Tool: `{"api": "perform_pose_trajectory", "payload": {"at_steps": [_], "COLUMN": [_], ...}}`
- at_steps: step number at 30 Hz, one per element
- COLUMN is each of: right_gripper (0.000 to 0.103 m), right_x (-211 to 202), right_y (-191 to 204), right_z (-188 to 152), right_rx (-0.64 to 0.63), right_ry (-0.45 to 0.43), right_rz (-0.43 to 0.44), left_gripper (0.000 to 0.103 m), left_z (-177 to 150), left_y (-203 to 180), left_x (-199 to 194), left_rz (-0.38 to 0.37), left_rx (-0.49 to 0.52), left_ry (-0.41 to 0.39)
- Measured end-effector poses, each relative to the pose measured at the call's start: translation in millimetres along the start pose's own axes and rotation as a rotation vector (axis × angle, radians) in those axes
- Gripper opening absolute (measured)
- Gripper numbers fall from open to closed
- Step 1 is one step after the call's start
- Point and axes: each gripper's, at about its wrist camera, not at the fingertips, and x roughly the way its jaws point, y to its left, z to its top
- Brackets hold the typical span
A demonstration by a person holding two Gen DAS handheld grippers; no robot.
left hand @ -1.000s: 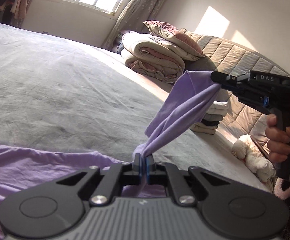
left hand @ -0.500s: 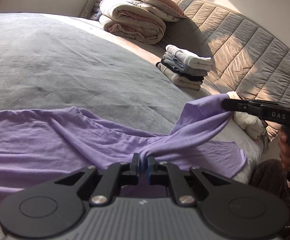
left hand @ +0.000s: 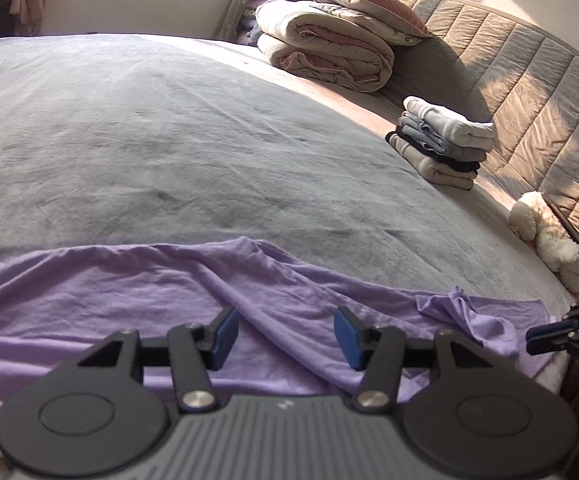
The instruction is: Fold clothes
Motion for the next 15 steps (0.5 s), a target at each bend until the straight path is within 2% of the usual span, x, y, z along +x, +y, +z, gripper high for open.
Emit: {"api": "perform_pose_trajectory", "payload": {"at_steps": [1, 3, 5, 7, 10, 15], "right_gripper": [0.035, 0.042, 0.042, 0.042, 0.039, 0.032], "right_x": [-2, -3, 2, 12, 38, 83], "right_y": [-2, -3, -3, -3, 0, 8], "right_z": [5, 17, 29, 41, 58, 73], "right_rx": [-0.002, -0.014, -0.031, -0.045, -0.079, -0.14], "right_ry": [-0.019, -0.056, -0.074, -0.087, -0.058, 0.003], "right_rz": [-0.004, -0.01, 0.0, 0.025, 0.049, 0.065], "left_gripper": [0.054, 0.054, 0.054, 0.054, 0.054, 0.052], "left_z": [3, 12, 21, 26, 35, 38], "left_y": [2, 4, 5, 9, 14, 23], "left_x": [3, 9, 17, 29, 47, 65], "left_rz": [0.037, 0.101, 0.161, 0.171, 0.185, 0.151], "left_rx": [0.006, 0.04, 0.082, 0.103, 0.134, 0.116], "left_ry": [-0.003, -0.007, -0.008, 0.014, 0.047, 0.045]}}
